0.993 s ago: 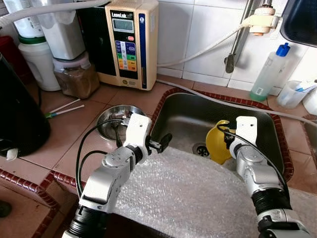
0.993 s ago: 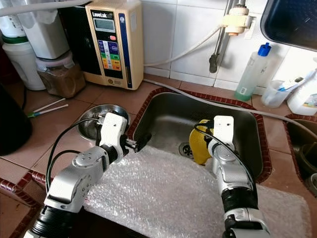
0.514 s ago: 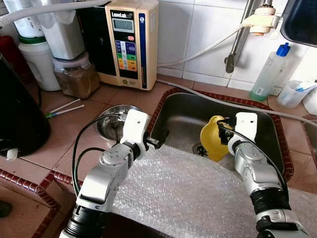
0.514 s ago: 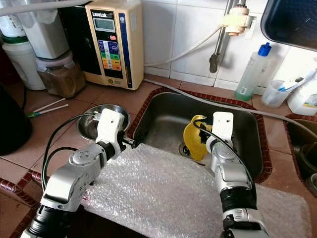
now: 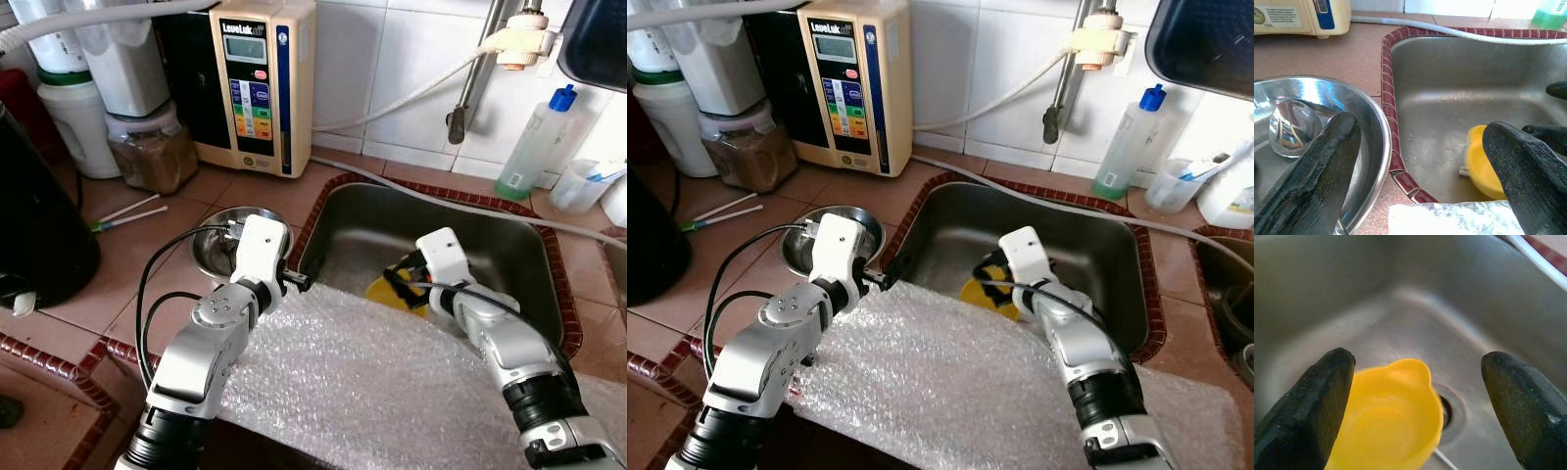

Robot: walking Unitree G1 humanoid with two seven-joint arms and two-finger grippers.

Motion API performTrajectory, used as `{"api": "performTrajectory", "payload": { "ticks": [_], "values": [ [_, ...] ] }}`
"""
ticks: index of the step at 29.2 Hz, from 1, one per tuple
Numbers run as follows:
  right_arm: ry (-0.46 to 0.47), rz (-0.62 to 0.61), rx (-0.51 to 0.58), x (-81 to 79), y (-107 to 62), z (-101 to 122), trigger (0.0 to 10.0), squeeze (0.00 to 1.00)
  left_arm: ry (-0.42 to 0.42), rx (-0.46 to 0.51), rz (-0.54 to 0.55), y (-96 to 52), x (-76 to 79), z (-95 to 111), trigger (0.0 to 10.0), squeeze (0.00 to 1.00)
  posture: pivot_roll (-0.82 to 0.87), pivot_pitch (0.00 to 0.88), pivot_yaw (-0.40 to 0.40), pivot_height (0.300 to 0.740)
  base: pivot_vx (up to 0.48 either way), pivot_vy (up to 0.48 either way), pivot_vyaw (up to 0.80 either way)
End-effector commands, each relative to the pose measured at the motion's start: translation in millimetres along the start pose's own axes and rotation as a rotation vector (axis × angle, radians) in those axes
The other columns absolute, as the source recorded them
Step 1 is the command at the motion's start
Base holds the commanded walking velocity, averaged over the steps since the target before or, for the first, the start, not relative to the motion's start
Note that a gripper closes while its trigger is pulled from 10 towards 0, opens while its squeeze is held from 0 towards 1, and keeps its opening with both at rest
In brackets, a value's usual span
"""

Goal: Kitchen organization

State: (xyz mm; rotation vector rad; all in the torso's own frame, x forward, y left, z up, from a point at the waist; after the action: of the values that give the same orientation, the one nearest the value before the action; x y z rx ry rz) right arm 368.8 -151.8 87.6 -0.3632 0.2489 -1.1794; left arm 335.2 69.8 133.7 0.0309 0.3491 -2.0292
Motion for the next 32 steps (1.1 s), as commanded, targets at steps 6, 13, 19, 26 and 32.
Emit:
{"api": "performTrajectory", "payload": {
  "ticks": [6, 13, 19, 26, 32],
  "values": [
    [-0.003, 0.019, 0.153, -6.8, -4.6, 31.0, 10.0, 1.00, 0.028, 0.007, 0.029, -1.2, -3.8, 4.9, 10.0, 1.00, 0.03, 0.000, 0.000, 0.740, 0.000, 0.000, 0.00],
    [-0.069, 0.086, 0.323, -35.3, -13.5, 63.2, 10.0, 1.00, 0.048, -0.027, 0.203, -2.8, -33.5, 1.2, 10.0, 1.00, 0.03, 0.000, 0.000, 0.740, 0.000, 0.000, 0.00],
    [-0.132, 0.176, 0.353, -66.4, -18.1, 66.4, 10.0, 1.00, 0.021, -0.081, 0.305, -0.3, -57.0, -4.0, 10.0, 0.00, 0.03, 0.000, -0.003, 0.740, 0.000, 0.000, 0.00],
    [-0.166, 0.212, 0.361, -79.0, -23.1, 67.4, 10.0, 0.95, -0.047, -0.168, 0.292, 8.6, -58.2, -14.7, 10.0, 0.00, 0.03, 0.000, 0.003, 0.740, 0.000, 0.000, 0.00],
    [-0.186, 0.228, 0.366, -85.3, -26.3, 68.4, 10.0, 0.92, -0.139, -0.166, 0.256, 21.9, -52.3, -7.9, 10.0, 0.00, 0.02, 0.000, 0.007, 0.740, 0.000, 0.000, 0.00]
  ]
}}
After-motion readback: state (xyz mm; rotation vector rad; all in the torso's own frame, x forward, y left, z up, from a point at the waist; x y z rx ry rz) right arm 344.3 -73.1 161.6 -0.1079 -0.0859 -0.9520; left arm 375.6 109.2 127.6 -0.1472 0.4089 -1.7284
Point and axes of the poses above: a point about 5 cm out from each wrist's last joint towards the gripper, its own y axis pointing out of the wrist towards the gripper, its own z axis along the axis of the wrist's last joint, x = y × z, the point moved 4 cm from there along y, pointing out of the wrist towards the gripper, and after that the axes turned 12 degrees about y, right-handed, at the moved point
